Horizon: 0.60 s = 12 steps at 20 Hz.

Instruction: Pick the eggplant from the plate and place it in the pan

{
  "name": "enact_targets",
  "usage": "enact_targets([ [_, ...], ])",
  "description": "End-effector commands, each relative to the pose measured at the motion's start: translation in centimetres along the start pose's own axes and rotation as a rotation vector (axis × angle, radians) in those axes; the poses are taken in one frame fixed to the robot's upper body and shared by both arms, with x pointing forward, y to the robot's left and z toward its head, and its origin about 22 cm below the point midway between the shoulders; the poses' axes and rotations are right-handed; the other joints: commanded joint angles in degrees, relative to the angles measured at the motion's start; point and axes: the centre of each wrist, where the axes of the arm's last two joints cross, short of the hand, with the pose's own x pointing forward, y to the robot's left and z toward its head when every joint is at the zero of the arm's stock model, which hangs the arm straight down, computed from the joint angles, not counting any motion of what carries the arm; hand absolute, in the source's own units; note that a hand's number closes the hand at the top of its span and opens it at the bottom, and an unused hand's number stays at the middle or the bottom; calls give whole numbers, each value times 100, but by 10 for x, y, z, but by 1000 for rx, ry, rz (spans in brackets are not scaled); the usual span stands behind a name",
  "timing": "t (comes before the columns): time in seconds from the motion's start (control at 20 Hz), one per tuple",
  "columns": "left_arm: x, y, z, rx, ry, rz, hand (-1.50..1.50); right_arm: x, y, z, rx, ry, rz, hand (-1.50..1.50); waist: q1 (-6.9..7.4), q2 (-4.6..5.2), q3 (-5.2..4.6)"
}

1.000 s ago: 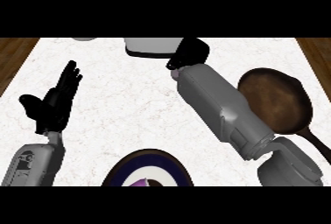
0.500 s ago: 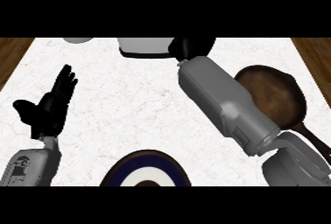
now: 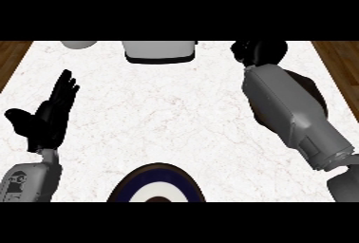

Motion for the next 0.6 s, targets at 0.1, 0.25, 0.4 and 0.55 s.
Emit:
enact_targets([
  [0.1, -2, 3, -2, 23, -6, 11, 0, -93, -3, -43, -101, 78, 70, 150, 45, 32, -2],
  [0.25, 14, -11, 9, -14, -14, 1, 0, -126, -11, -63, -141, 132, 161, 150, 126, 30, 0],
  [0.4, 8, 7, -3, -23, -24, 10, 0, -180, -16, -76, -164, 134, 176, 150, 168, 76, 1],
  [0.55, 4, -10, -14, -33, -30, 12, 0, -207, -12, -80, -179, 183, 120, 150, 251, 130, 8],
])
